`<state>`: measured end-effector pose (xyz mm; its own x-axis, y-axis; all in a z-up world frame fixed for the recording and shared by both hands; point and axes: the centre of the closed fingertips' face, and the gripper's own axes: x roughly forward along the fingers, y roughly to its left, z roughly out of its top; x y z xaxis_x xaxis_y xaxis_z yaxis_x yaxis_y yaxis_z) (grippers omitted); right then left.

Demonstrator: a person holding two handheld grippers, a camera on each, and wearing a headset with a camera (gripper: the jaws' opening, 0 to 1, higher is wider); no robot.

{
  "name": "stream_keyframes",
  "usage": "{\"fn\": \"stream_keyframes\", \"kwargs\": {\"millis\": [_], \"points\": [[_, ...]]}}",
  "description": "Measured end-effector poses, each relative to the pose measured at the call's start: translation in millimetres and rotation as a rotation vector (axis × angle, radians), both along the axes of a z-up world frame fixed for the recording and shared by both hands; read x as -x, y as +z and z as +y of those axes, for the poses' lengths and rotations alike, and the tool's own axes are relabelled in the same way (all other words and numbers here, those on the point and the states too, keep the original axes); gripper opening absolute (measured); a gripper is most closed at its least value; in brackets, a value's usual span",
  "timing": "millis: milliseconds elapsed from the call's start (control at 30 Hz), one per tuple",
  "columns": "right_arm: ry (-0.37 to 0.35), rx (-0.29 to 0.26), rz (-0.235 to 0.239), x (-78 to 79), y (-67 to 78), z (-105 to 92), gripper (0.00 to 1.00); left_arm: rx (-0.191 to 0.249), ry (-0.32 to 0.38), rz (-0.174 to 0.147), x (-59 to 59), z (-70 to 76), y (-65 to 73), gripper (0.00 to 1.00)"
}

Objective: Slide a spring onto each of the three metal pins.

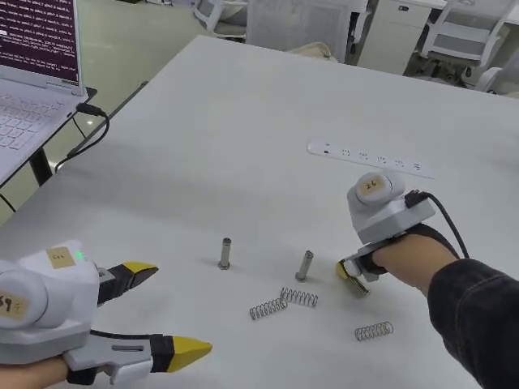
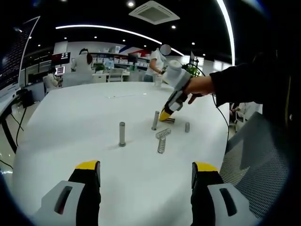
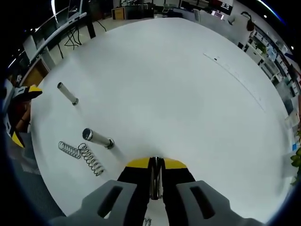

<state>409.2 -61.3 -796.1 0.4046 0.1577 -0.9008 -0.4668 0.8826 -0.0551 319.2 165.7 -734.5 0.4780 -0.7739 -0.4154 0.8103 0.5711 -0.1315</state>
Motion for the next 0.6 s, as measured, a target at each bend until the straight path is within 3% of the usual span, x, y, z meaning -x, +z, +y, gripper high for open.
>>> {"fn": "stream_keyframes", "kwargs": {"millis": [600], "points": [[0.0, -0.034, -0.058, 5.8, 23.7, -1.9, 0.05, 0.004, -0.006, -0.011, -1.0, -0.4, 2.7, 0.76]]}}
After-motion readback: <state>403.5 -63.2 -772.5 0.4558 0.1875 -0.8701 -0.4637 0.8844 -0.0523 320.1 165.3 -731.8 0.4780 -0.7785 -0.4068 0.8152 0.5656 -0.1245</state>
